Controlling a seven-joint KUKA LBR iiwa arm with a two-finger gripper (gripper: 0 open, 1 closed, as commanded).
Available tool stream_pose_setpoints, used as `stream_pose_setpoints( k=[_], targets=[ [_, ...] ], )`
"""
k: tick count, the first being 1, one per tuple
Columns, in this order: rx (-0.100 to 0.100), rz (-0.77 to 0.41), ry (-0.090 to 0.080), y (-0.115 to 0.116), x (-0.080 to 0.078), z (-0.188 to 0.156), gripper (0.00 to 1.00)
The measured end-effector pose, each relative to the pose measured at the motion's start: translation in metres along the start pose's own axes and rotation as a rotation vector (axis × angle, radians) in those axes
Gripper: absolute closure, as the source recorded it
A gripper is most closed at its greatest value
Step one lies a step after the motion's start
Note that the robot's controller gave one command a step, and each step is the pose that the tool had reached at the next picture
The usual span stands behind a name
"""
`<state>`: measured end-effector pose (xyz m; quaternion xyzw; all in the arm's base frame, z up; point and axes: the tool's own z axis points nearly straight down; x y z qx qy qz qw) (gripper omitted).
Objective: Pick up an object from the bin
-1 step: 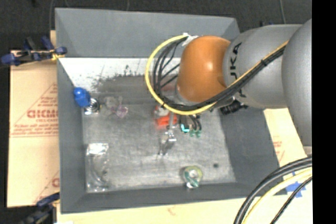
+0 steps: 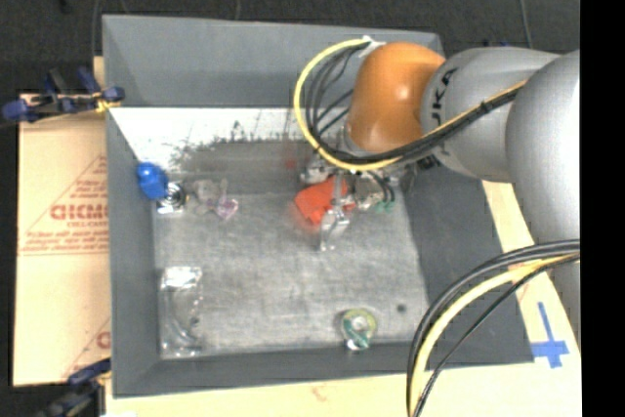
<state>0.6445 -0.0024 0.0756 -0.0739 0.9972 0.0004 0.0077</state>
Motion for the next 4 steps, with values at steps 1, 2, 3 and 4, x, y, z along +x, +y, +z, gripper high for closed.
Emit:
stream_pose_setpoints(
  k=[1, 2, 3, 4],
  targets=[
    [0.003, -0.137, 0.008, -0.016, -0.009, -0.027, 0.00],
    [-0.002, -0.010, 0.011, -0.031, -0.005, -0.025, 0.00],
    [0.000, 0.320, 0.012, -0.017, -0.008, -0.001, 0.00],
    [0.001, 0.319, 0.017, -0.018, -0.008, -0.003, 0.00]
  ],
)
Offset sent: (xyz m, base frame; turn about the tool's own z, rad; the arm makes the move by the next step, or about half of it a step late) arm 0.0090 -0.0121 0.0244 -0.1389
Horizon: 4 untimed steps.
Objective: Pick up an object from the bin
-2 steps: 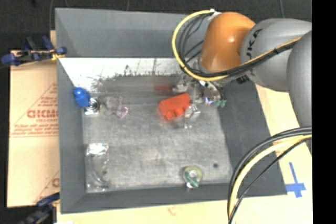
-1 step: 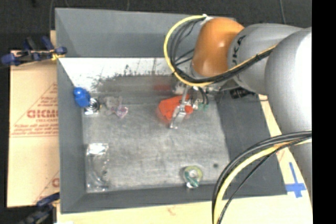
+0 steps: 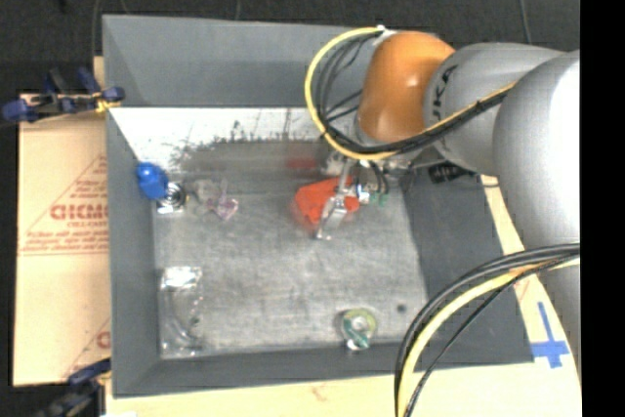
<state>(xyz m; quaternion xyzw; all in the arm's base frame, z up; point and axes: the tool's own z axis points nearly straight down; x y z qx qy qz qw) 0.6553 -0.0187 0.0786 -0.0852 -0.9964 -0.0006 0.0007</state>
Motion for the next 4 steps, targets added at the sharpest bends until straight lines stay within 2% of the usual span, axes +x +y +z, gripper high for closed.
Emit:
stream_pose_setpoints(
  k=[1, 2, 4],
  targets=[
    [-0.001, 0.000, -0.010, 0.000, -0.002, -0.001, 1.00],
    [0.000, 0.000, -0.008, -0.001, -0.004, -0.013, 1.00],
    [-0.002, 0.000, -0.010, 0.000, -0.008, -0.081, 1.00]
  ],
)
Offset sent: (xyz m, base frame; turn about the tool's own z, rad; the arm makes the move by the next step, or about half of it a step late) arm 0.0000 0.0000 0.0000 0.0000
